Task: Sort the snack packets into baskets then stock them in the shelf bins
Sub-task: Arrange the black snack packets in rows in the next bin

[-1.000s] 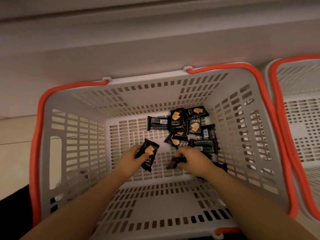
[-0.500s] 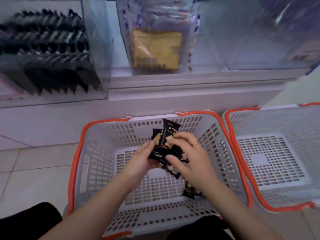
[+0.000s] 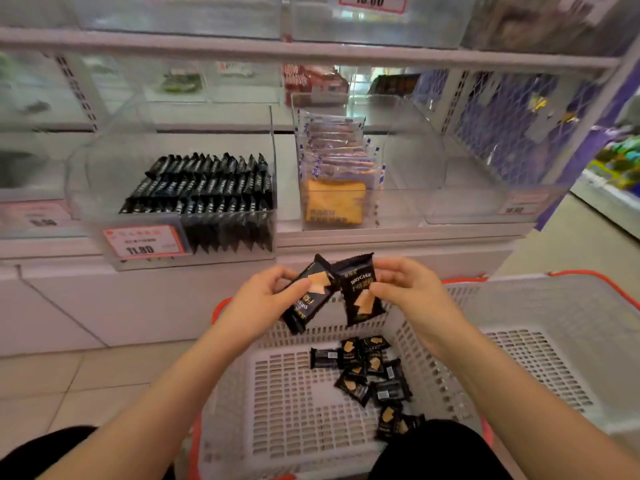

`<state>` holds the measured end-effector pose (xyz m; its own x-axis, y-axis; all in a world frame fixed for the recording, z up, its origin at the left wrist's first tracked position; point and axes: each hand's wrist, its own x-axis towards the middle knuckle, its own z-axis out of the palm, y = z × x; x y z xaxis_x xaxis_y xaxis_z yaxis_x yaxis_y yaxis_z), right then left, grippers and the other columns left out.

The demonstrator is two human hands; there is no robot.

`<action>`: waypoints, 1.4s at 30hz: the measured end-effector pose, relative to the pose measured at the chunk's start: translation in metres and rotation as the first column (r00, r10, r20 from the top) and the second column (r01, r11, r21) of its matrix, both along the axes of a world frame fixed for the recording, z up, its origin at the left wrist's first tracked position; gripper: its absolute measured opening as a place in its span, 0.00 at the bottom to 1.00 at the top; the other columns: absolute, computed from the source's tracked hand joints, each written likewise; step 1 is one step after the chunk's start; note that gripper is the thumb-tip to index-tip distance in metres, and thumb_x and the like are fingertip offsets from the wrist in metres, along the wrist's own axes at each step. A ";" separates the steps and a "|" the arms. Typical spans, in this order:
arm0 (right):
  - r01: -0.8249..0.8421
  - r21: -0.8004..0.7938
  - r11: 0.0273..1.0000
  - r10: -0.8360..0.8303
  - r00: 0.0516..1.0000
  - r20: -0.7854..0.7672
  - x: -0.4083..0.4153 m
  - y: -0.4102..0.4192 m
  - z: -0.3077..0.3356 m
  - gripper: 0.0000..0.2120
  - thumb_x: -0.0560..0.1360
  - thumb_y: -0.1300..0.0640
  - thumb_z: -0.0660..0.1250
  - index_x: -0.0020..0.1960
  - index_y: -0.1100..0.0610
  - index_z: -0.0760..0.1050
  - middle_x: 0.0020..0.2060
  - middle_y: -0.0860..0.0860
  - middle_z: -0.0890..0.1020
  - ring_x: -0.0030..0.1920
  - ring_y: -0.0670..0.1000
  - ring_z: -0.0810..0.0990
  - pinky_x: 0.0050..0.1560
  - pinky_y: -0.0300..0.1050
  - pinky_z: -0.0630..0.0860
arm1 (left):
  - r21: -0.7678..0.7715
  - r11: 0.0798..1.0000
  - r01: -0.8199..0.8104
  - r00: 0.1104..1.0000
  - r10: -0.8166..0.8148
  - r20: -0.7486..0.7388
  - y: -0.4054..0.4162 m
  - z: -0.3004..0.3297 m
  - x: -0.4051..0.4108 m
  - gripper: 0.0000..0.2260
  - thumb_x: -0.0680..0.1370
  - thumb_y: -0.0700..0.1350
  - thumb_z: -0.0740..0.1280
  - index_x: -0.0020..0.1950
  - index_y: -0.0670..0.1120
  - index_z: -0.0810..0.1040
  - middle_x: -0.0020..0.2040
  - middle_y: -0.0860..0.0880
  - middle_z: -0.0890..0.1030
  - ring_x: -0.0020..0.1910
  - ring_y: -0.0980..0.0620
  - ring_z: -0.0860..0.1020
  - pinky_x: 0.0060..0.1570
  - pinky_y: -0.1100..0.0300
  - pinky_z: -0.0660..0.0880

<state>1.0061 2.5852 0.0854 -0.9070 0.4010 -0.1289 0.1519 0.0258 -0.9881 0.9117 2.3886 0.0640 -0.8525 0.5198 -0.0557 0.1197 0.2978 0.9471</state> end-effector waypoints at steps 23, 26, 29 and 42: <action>-0.278 0.526 0.804 0.411 0.899 -0.152 -0.079 -0.087 0.081 0.22 0.72 0.53 0.70 0.60 0.37 0.66 0.58 0.33 0.70 0.61 0.34 0.69 0.64 0.39 0.67 | 0.223 0.974 -0.031 0.993 0.004 0.122 -0.067 0.090 -0.039 0.28 0.55 0.53 0.78 0.52 0.49 0.75 0.45 0.52 0.84 0.39 0.61 0.81 0.32 0.68 0.74; -0.491 0.496 0.716 0.585 0.809 -0.045 -0.098 -0.097 0.094 0.27 0.70 0.52 0.72 0.63 0.35 0.63 0.61 0.36 0.73 0.64 0.39 0.72 0.66 0.44 0.70 | 0.217 0.976 -0.012 0.995 0.032 -0.093 -0.087 0.107 -0.064 0.17 0.63 0.44 0.79 0.48 0.52 0.77 0.42 0.59 0.84 0.39 0.65 0.80 0.37 0.72 0.73; -0.470 0.551 0.689 0.601 0.795 -0.074 -0.123 -0.114 0.106 0.26 0.69 0.53 0.73 0.61 0.36 0.67 0.58 0.38 0.77 0.59 0.37 0.75 0.62 0.40 0.72 | 0.253 0.967 0.034 0.975 0.024 -0.222 -0.104 0.118 -0.085 0.16 0.65 0.41 0.77 0.48 0.53 0.78 0.42 0.60 0.83 0.41 0.65 0.79 0.42 0.72 0.73; -0.181 0.724 0.666 0.155 0.983 0.103 -0.294 -0.179 0.080 0.14 0.70 0.49 0.67 0.52 0.52 0.68 0.44 0.50 0.79 0.41 0.51 0.77 0.39 0.42 0.71 | 0.180 0.856 -0.485 0.838 0.513 -0.186 -0.171 0.093 -0.192 0.06 0.75 0.45 0.67 0.51 0.51 0.74 0.49 0.54 0.77 0.48 0.54 0.75 0.50 0.61 0.71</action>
